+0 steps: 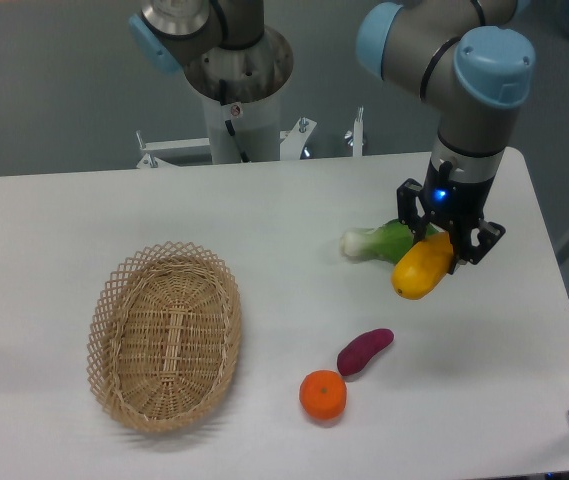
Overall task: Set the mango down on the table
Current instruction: 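Carry the yellow mango in the gripper and lower it onto the table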
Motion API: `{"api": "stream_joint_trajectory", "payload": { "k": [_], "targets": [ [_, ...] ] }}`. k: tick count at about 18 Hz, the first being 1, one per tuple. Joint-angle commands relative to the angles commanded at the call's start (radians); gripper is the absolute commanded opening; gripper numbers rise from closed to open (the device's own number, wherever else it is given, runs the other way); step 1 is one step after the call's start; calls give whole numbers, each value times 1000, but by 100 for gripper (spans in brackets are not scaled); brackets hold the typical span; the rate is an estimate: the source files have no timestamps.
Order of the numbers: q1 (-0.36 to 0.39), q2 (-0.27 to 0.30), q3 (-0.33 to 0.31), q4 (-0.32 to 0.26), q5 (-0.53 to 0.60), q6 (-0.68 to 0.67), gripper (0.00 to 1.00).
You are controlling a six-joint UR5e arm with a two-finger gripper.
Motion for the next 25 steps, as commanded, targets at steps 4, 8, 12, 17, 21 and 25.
{"api": "stream_joint_trajectory", "payload": {
  "k": [4, 8, 12, 17, 21, 25],
  "targets": [
    [3, 2, -38, 12, 0, 17, 58],
    [-6, 27, -110, 29, 2, 31, 58],
    [-9, 74, -228, 116, 2, 29, 57],
    [-25, 84, -353, 261, 6, 11, 56],
    [-44, 68, -396, 294, 8, 14, 56],
    [-118, 11, -405, 388, 8, -107, 56]
  ]
}}
